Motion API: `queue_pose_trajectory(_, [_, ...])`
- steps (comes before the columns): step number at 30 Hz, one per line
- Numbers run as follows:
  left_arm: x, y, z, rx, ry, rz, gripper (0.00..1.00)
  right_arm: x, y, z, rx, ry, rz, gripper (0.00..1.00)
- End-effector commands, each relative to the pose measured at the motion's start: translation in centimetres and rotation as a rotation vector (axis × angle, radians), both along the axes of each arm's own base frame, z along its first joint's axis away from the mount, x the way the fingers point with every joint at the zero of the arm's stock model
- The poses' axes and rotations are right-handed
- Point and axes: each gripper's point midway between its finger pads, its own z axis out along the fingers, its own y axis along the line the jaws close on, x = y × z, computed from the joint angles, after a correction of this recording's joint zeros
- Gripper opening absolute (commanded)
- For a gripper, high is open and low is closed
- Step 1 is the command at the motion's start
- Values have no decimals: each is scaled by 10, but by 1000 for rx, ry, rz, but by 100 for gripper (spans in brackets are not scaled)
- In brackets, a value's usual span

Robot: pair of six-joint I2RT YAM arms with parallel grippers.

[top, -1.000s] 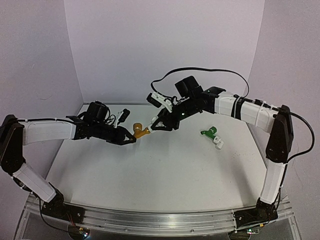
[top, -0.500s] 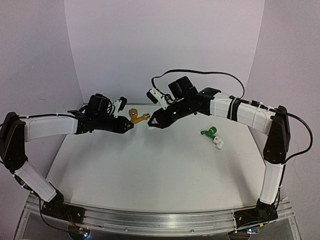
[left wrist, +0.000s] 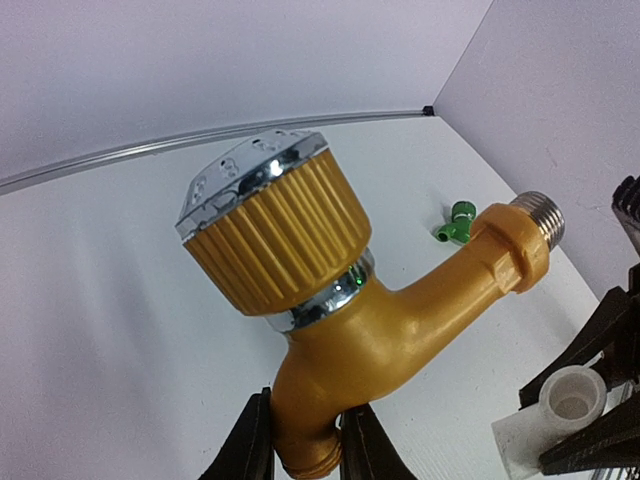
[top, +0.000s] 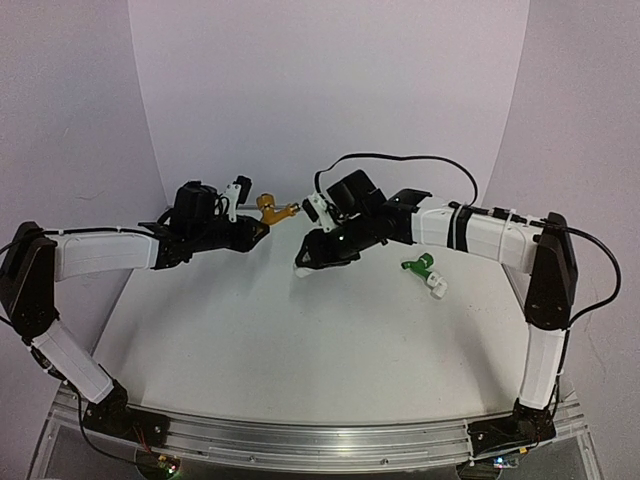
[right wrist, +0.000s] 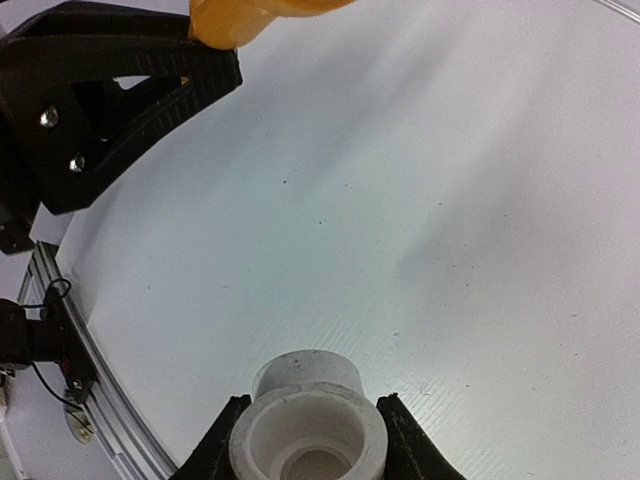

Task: Install the water faucets
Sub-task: Screw the water faucet onto the adaptor.

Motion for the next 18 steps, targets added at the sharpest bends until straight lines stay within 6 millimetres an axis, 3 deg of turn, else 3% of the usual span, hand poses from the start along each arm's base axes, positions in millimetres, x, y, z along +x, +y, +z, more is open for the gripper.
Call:
queue_pose_trajectory(1, [-15,-5,6,-28,28,-65,0,8,-18,50,34,-228,108,0])
queue_pose_trajectory(6, [-48,-21,-1,-73,144,-229,0,25,-32,55,-139,-558,366,0])
queue_pose_trajectory(11, [-60,-39,-20,-65,309,-358,0,50,-36,83,-334,-893,497,0])
queue_pose_trajectory(14, [-50,-39,-25,-88,341,-381,0,68,-37,94,-490,-1026,528,0])
queue_pose_trajectory(18, [-24,-38,-16,-134,342,-435,0,70,-32,99,-626,-1178,653,0])
